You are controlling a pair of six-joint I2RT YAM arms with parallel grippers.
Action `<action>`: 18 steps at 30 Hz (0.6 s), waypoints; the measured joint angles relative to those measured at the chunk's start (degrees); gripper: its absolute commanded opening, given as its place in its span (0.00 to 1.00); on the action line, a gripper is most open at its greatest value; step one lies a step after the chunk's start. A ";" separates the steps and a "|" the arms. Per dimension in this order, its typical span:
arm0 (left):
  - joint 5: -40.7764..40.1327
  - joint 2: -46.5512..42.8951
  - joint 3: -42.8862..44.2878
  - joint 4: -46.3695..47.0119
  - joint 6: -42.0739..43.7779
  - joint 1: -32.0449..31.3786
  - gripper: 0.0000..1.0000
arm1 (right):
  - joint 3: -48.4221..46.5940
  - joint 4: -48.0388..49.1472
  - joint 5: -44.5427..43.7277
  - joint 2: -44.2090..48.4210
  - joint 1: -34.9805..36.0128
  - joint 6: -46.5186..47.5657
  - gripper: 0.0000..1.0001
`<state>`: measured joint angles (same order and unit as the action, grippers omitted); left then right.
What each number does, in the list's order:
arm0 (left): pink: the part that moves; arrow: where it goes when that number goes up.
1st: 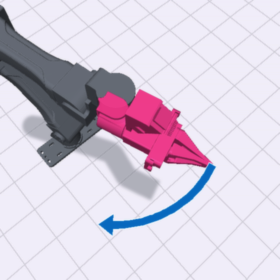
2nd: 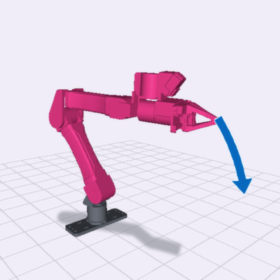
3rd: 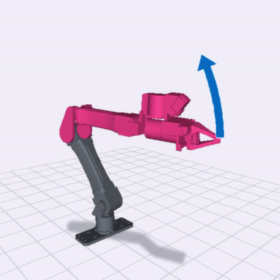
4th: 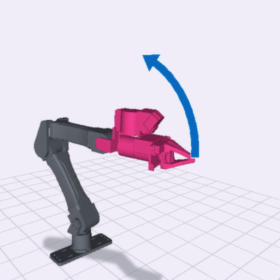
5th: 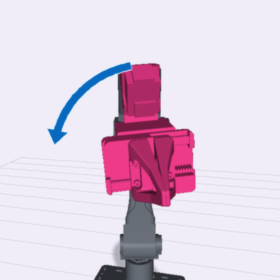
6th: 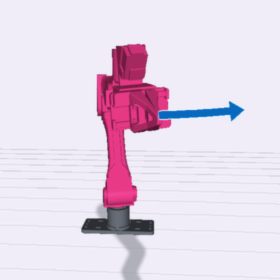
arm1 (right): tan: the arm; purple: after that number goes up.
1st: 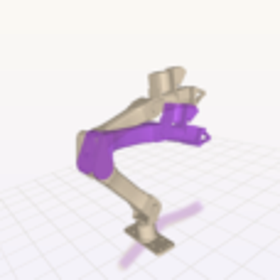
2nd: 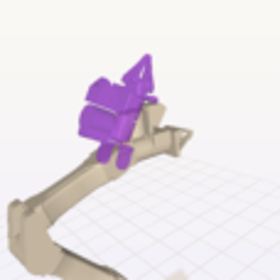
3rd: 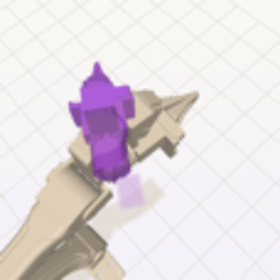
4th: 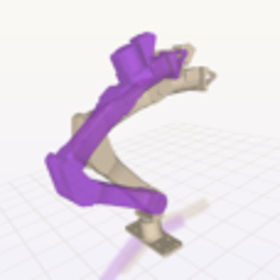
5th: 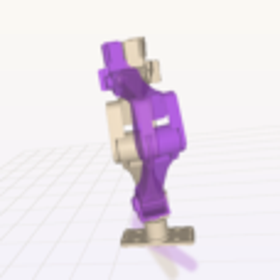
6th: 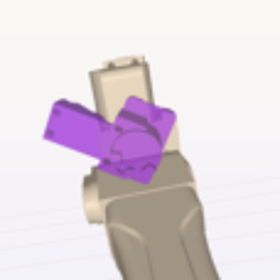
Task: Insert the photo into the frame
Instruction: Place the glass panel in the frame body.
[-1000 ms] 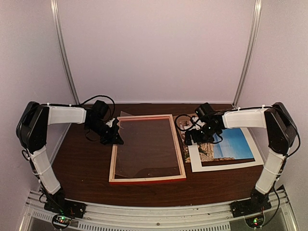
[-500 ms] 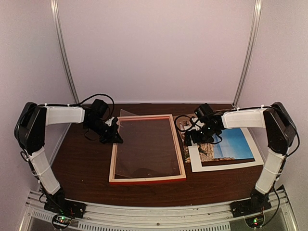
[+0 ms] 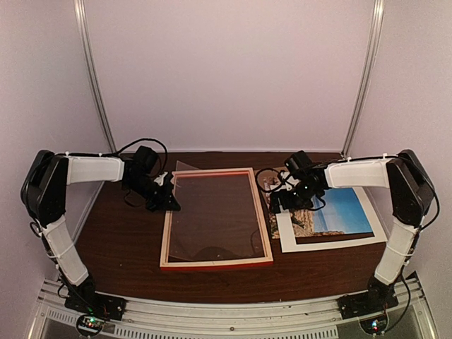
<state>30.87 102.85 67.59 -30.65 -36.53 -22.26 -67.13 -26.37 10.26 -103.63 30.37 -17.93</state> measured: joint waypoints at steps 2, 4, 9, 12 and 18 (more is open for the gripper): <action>0.02 0.00 -0.39 0.52 -0.02 0.00 0.00 | -0.22 0.00 0.02 0.00 0.11 0.00 1.00; 0.07 0.00 -0.83 1.05 -0.15 0.04 0.00 | -0.28 -0.02 0.02 0.00 0.20 0.00 1.00; 0.55 0.00 -2.05 2.69 -0.85 0.09 0.05 | -1.55 -0.42 0.02 -0.42 0.70 -0.02 1.00; 0.83 0.00 -2.43 3.34 -1.25 0.09 0.08 | -2.54 -0.46 0.04 -0.94 1.22 -0.02 1.00; 0.85 0.00 -2.60 3.69 -1.51 -0.22 0.13 | -4.70 -0.72 0.24 -2.71 2.82 -0.07 0.99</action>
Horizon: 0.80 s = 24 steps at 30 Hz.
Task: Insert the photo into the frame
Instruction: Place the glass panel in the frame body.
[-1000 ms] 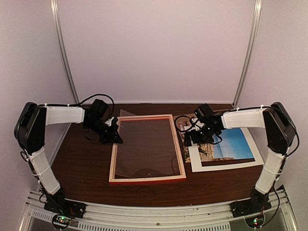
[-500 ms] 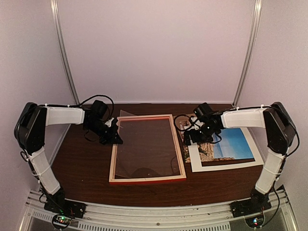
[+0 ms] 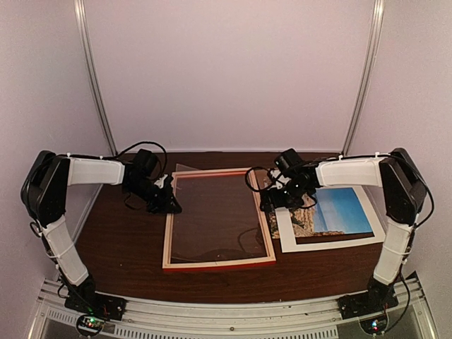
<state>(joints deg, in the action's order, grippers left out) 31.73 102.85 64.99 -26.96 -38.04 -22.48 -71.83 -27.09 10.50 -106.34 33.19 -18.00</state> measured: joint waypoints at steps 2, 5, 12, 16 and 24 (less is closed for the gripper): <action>0.00 0.02 -0.04 0.02 -0.02 -0.20 0.15 | -0.94 -0.02 0.09 -0.96 0.74 -0.15 0.98; -0.04 0.02 -0.31 0.15 -0.04 -0.48 0.20 | -1.81 -0.02 0.26 -2.21 1.70 -0.24 0.97; -0.33 0.15 -0.96 0.31 -0.09 -0.98 0.32 | -2.56 0.04 0.94 -4.35 3.50 -0.39 0.96; -0.55 0.37 -1.05 0.28 0.02 -1.27 0.43 | -2.93 0.04 1.29 -5.01 4.09 -0.42 0.96; -1.51 0.37 -1.03 -0.42 0.63 -1.66 0.52 | -2.95 0.09 1.55 -5.05 4.59 -0.44 0.95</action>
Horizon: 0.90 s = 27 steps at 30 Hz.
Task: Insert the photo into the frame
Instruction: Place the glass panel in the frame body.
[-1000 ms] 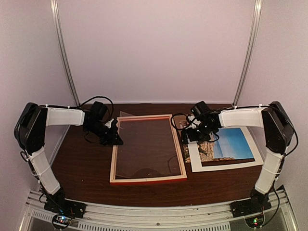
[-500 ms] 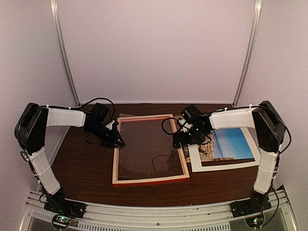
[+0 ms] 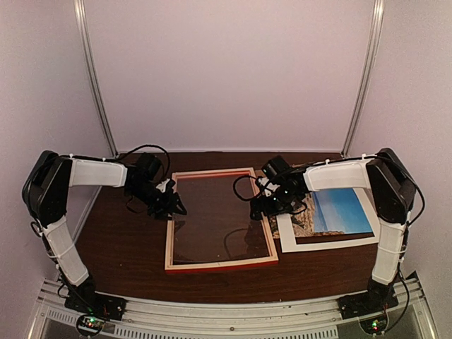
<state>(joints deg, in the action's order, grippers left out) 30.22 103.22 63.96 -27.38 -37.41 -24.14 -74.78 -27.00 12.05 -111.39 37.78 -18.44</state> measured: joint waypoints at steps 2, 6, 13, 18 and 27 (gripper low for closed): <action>-0.48 -0.02 0.00 -0.44 0.22 -0.09 0.54 | -0.02 0.02 0.04 -0.17 0.20 -0.04 0.94; -1.68 -0.02 0.00 -1.70 0.72 -0.39 0.58 | -0.11 0.13 0.17 -0.81 0.52 -0.20 0.94; -3.43 -0.02 0.37 -3.58 1.60 -0.85 0.60 | -0.83 0.33 0.59 -1.03 1.14 -0.22 0.94; -4.33 -0.04 0.83 -4.44 2.16 -1.09 0.61 | -0.83 0.33 0.74 -1.16 1.40 -0.22 0.94; -9.99 -1.25 1.75 -8.57 3.98 -1.09 0.62 | -0.94 0.26 0.85 -1.18 1.90 -0.24 0.94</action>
<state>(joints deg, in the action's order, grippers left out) 20.23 101.97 65.71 -35.94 -33.43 -25.23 -75.72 -26.74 12.91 -112.57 39.68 -18.68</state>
